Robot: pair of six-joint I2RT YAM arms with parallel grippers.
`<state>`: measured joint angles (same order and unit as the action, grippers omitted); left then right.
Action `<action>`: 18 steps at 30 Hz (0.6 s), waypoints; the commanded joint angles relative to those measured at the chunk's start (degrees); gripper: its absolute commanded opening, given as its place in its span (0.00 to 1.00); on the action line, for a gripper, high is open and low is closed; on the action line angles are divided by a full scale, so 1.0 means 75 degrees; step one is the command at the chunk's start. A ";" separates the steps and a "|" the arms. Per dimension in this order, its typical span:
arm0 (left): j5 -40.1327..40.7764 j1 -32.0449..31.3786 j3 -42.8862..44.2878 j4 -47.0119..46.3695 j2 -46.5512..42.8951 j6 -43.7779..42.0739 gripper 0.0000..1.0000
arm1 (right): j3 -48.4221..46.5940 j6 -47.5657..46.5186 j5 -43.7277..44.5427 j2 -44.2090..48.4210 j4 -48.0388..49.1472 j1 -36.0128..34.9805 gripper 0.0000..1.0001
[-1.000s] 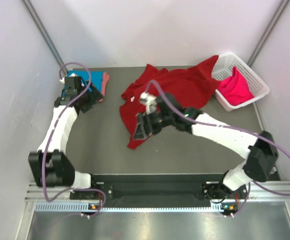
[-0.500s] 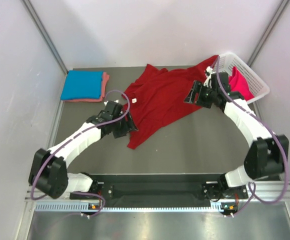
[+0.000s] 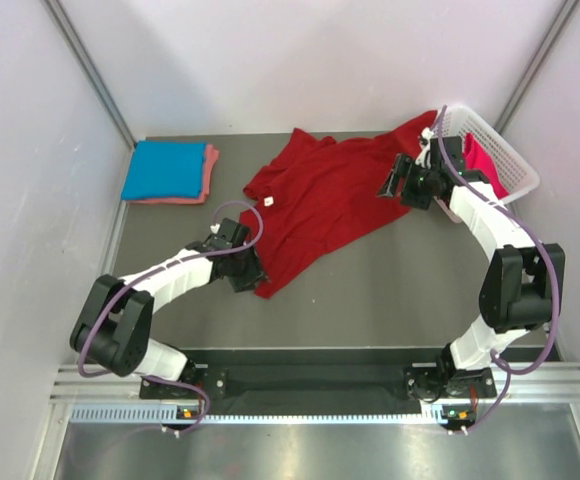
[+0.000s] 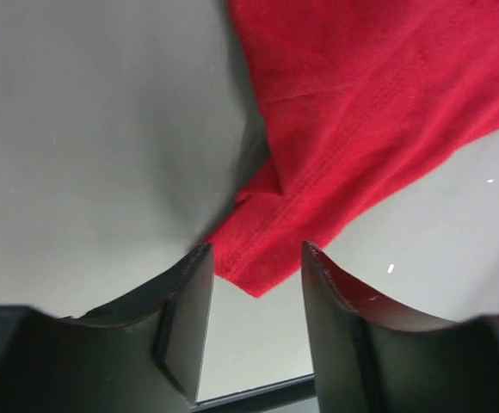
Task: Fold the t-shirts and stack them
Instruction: Flatten the tshirt out
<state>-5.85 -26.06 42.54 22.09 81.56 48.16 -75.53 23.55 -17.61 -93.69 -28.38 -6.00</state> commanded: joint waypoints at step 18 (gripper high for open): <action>0.0976 -0.0017 0.0128 0.0500 -0.0268 -0.0058 0.41 | 0.0554 -0.0164 -0.0383 0.0480 0.0725 0.0261 0.70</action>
<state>-3.07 -26.09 42.19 23.49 82.96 48.45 -72.16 23.42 -19.62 -93.01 -25.71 -5.02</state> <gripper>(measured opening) 0.400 0.695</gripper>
